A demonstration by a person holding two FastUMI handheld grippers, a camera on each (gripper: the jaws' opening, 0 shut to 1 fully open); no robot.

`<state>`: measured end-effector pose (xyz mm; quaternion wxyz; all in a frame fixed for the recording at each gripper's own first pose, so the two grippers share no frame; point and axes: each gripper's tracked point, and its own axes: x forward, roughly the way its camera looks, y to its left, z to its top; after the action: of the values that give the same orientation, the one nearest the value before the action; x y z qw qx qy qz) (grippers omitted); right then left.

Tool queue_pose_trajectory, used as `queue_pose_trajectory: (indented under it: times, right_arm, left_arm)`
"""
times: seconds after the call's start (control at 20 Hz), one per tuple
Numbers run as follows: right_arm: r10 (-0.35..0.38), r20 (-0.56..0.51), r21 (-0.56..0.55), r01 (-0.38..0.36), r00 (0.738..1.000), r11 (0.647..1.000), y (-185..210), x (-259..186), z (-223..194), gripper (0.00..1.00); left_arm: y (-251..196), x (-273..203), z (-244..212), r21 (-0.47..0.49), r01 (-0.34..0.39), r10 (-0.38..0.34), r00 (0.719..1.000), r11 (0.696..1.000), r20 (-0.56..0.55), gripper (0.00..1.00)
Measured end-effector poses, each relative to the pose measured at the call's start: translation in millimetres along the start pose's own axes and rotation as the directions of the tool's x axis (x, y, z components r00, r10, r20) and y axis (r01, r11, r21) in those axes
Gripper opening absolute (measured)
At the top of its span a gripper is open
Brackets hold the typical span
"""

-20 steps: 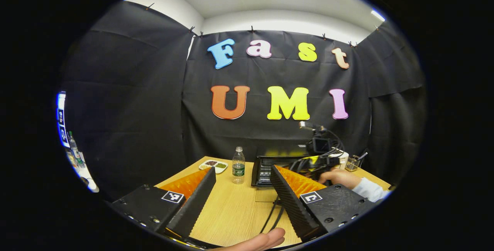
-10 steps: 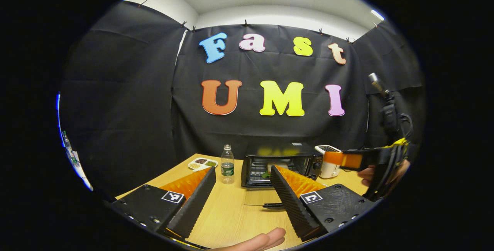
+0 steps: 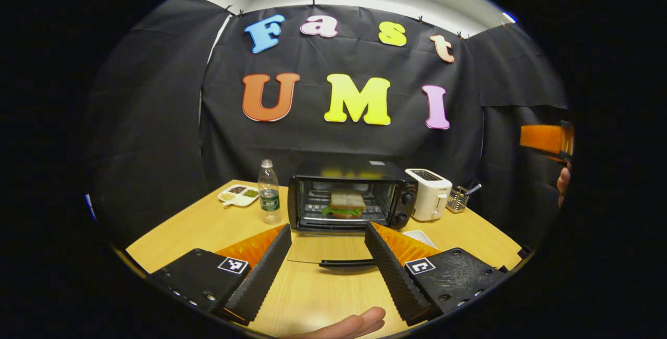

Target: Open the electric oven with the left hand, put the food in, and close the electric oven.

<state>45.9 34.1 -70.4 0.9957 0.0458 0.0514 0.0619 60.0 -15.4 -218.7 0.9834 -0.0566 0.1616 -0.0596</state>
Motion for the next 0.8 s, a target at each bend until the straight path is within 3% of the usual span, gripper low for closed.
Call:
queue_pose_trajectory:
  times: [0.15,0.45,0.8]
  right_arm:
    - [-0.067,0.053,-0.042,0.069,0.996,0.997,-28.7,-18.1,14.2,0.93]
    - [-0.076,0.084,-0.031,0.079,0.993,0.996,-57.5,-21.9,17.1,0.93]
    - [-0.052,0.098,-0.018,0.054,0.994,0.998,-61.7,-12.3,8.8,0.94]
  left_arm:
    - [-18.8,25.5,-43.9,0.007,0.030,-0.030,0.994,1.000,-0.102,0.94]
    - [-44.6,64.3,-113.0,0.015,0.059,-0.052,0.955,0.998,-0.291,0.94]
    - [-50.6,87.3,-153.5,0.026,0.059,-0.043,0.912,0.998,-0.407,0.94]
